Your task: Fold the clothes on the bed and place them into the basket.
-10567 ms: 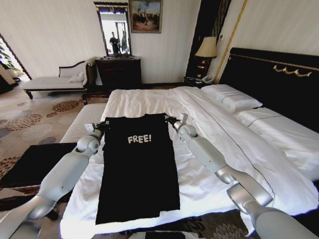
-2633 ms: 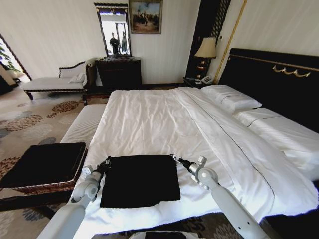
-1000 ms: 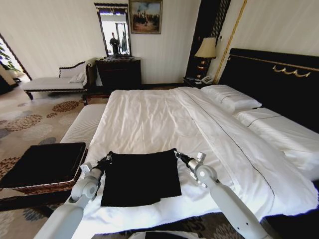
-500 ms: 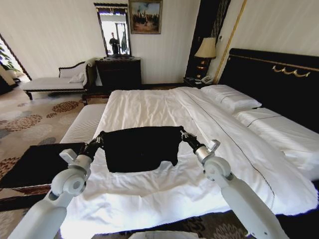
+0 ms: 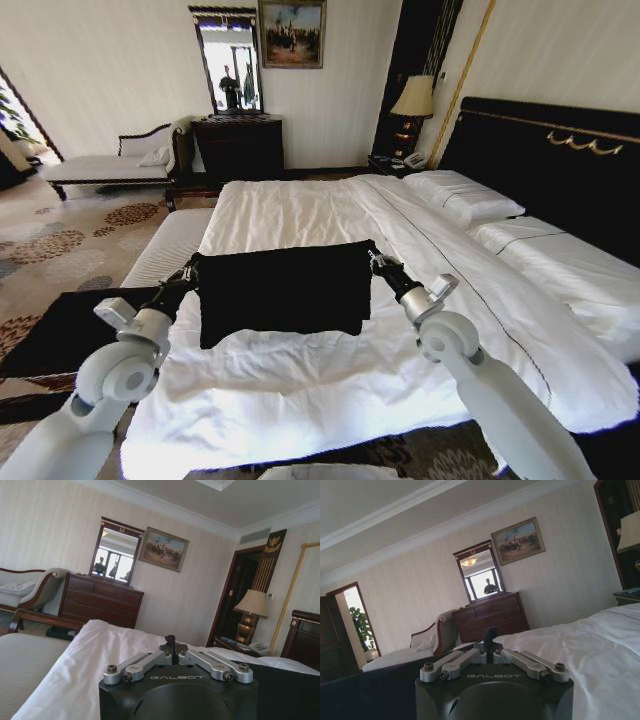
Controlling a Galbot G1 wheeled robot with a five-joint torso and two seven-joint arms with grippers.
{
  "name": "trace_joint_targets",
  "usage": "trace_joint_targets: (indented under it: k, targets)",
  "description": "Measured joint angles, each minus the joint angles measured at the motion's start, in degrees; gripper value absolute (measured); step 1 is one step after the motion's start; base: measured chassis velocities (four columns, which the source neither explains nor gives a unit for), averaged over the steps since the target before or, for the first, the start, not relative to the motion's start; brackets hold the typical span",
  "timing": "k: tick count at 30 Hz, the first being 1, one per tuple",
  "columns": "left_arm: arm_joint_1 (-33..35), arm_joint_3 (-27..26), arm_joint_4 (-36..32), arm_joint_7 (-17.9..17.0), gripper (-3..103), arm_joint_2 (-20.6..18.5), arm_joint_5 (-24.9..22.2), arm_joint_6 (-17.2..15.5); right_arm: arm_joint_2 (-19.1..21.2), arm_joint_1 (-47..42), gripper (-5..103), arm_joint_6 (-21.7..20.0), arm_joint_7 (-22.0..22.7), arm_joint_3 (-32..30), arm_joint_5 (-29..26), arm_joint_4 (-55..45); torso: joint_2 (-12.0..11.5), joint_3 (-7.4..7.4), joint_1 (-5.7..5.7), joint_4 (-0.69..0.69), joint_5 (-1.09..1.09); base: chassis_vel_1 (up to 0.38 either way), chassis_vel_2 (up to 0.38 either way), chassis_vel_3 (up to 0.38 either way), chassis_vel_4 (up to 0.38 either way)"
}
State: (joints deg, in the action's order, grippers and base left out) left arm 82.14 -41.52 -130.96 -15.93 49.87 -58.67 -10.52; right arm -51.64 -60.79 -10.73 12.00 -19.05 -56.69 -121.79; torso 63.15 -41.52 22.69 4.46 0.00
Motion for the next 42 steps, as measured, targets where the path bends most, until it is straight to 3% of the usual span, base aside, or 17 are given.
trace_joint_targets:
  k: [10, 13, 16, 20, 27, 31, 32, 33, 39, 42]
  targets:
    - [9.8, -5.7, -8.7, -0.3, 0, 4.2, 0.4, -0.2, 0.2, -7.1, 0, -2.8, 3.4, -5.4, -6.1, -8.4, 0.0, 0.0, 0.0, 0.0, 0.01, 0.0, 0.0, 0.0, 0.0]
    - [15.7, -8.1, -12.0, -0.3, 0, 6.1, 0.4, -0.2, 0.4, -11.2, 0, -4.5, 5.2, -8.7, -10.5, -12.2, 0.0, 0.01, 0.0, 0.01, 0.01, 0.0, 0.0, 0.0, 0.0]
    - [22.4, -9.4, -12.7, -0.3, 0, 6.9, 0.3, -0.4, 0.4, -14.5, 0, -6.7, 10.9, -11.5, -19.4, -17.7, 0.0, 0.01, -0.02, -0.01, 0.01, 0.0, 0.0, 0.0, 0.0]
    - [23.4, -9.2, -12.7, -0.8, 0, 6.0, 0.3, -0.7, 1.0, -16.7, 0, -7.5, 12.3, -13.2, -22.0, -20.1, 0.0, 0.01, -0.01, 0.0, -0.01, 0.0, 0.0, 0.0, 0.0]
    - [15.0, -5.1, -12.1, -2.8, 0, 4.1, 0.0, -1.3, 0.1, -15.0, 0, -7.8, 12.4, -10.6, -20.9, -14.9, 0.0, 0.0, -0.02, 0.02, 0.03, 0.0, 0.0, 0.0, 0.0]
    - [8.3, 1.5, -7.6, -3.9, 0, 2.3, 0.9, -1.4, -1.1, -10.3, 0, -7.3, 11.4, -6.0, -18.0, -8.6, 0.0, -0.01, 0.01, 0.0, 0.0, 0.0, 0.0, 0.0, 0.0]
    - [5.3, 5.2, -4.9, -4.5, 0, 2.0, 1.1, -1.4, -1.7, -8.2, 0, -7.1, 10.7, -3.8, -17.0, -5.8, 0.0, -0.02, 0.02, 0.01, 0.0, 0.0, 0.0, 0.0, 0.0]
    - [5.3, 5.2, -4.9, -4.5, 0, 2.0, 1.1, -1.4, -1.7, -8.2, 0, -7.1, 10.7, -3.8, -17.0, -5.8, 0.0, -0.02, 0.02, 0.01, 0.0, 0.0, 0.0, 0.0, 0.0]
    - [-11.5, 17.9, 15.2, -4.9, 0, 4.9, 1.9, -1.3, -3.8, 2.5, 0, -5.8, 7.4, 5.5, -11.8, 12.2, 0.0, -0.02, 0.02, 0.0, -0.01, 0.0, 0.0, 0.0, 0.0]
    - [-16.5, 20.8, 20.6, -4.2, 0, 5.9, 2.4, -1.0, -4.8, 5.6, 0, -5.2, 6.3, 8.2, -9.7, 17.0, 0.0, -0.03, 0.02, 0.02, 0.0, 0.0, 0.0, 0.0, 0.0]
